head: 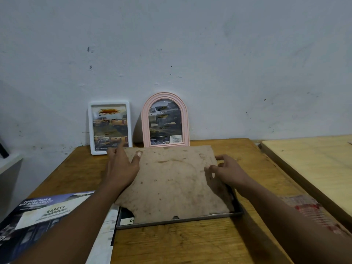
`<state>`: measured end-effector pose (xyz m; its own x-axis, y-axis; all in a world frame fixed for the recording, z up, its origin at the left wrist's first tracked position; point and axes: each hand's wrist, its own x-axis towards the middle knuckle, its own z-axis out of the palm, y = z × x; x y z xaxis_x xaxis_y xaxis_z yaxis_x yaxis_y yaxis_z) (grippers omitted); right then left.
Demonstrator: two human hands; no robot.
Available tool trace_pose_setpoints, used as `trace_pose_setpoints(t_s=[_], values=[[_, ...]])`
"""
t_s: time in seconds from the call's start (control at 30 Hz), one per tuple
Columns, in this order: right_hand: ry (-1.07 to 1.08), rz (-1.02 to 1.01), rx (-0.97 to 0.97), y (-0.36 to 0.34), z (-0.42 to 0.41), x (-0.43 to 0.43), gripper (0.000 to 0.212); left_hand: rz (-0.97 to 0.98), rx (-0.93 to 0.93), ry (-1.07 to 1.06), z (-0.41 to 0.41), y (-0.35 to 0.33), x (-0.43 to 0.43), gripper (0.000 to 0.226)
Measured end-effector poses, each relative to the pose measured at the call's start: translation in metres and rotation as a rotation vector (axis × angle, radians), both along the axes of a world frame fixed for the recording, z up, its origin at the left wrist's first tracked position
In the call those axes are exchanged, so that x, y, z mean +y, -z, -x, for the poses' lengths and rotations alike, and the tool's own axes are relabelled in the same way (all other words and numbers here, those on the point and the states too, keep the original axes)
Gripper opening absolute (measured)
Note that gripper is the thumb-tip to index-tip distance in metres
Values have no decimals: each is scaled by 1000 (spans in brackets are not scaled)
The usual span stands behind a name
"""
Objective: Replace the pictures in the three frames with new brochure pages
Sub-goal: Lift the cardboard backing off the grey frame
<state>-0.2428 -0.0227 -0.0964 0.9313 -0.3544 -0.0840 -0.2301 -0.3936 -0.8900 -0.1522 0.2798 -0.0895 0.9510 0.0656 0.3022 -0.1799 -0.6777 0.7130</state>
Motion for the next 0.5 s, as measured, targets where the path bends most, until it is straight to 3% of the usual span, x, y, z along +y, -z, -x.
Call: trace_pose_setpoints(t_s=[0.23,0.5], values=[[-43,-257,-89,4,3,25,42,18,3,-65,-1,-8,17,52],[51,-138,-163,-21,4,17,45,19,85,100,6,-18,21,63]])
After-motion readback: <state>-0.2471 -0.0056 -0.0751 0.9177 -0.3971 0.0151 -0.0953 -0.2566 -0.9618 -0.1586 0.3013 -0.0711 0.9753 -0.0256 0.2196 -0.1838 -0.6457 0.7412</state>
